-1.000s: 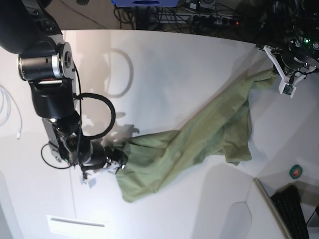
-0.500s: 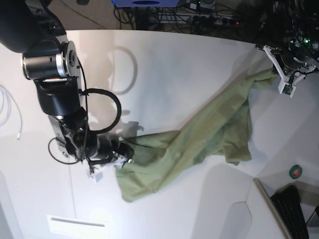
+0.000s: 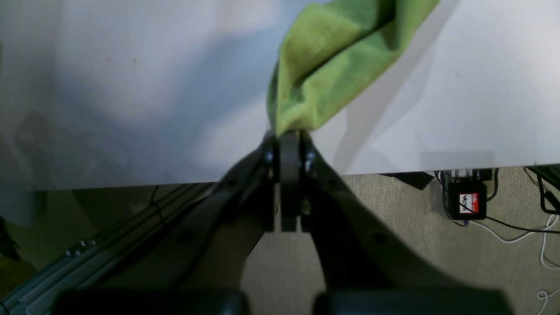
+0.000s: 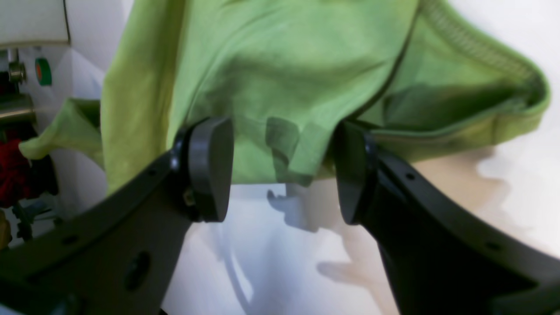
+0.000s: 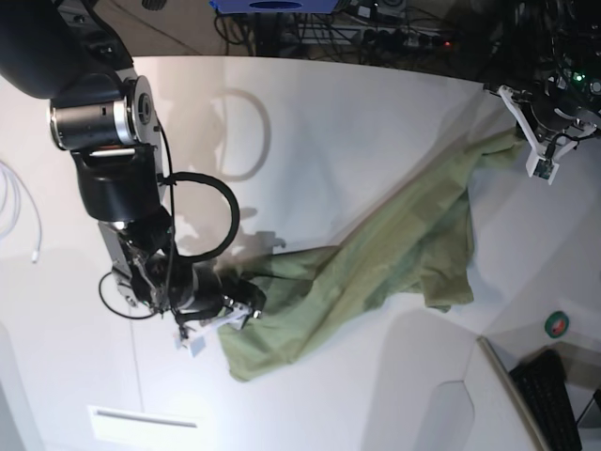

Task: Layout the t-shirt on the table in an organized manner, then fold the t-shirt properly

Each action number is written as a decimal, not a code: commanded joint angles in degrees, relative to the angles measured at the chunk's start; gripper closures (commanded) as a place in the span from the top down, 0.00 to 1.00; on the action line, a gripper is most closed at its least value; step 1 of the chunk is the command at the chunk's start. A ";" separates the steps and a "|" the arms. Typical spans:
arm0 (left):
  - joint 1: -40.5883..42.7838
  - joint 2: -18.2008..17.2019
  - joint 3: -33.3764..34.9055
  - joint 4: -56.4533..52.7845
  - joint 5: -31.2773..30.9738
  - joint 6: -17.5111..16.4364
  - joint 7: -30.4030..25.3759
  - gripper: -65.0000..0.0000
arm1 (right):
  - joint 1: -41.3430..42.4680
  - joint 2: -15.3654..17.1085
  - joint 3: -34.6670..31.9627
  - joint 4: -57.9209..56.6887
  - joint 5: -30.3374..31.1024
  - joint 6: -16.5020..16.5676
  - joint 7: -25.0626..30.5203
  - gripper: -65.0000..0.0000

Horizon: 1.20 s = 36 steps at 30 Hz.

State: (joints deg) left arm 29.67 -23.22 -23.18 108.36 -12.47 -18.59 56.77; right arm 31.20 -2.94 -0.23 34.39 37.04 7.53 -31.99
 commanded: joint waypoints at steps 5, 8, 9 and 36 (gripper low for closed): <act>0.00 -0.91 -0.51 0.79 0.03 0.08 -0.38 0.00 | 1.19 -0.09 0.10 0.64 0.46 0.51 2.58 0.53; 0.00 -0.91 -0.51 0.79 0.03 0.08 -0.38 0.00 | 1.37 -0.27 0.10 -1.56 0.46 0.51 3.64 0.53; 0.00 -0.91 -0.51 0.79 0.03 0.08 -0.38 0.00 | 1.46 -0.27 0.27 -2.17 0.46 0.51 4.25 0.53; 0.00 -0.91 -0.51 0.79 0.03 0.08 -0.38 0.00 | 2.25 -2.29 3.44 -9.12 0.81 0.51 15.86 0.36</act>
State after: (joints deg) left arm 29.67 -23.20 -23.18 108.36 -12.47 -18.61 56.77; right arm 31.51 -5.10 3.20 24.32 37.32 7.49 -17.21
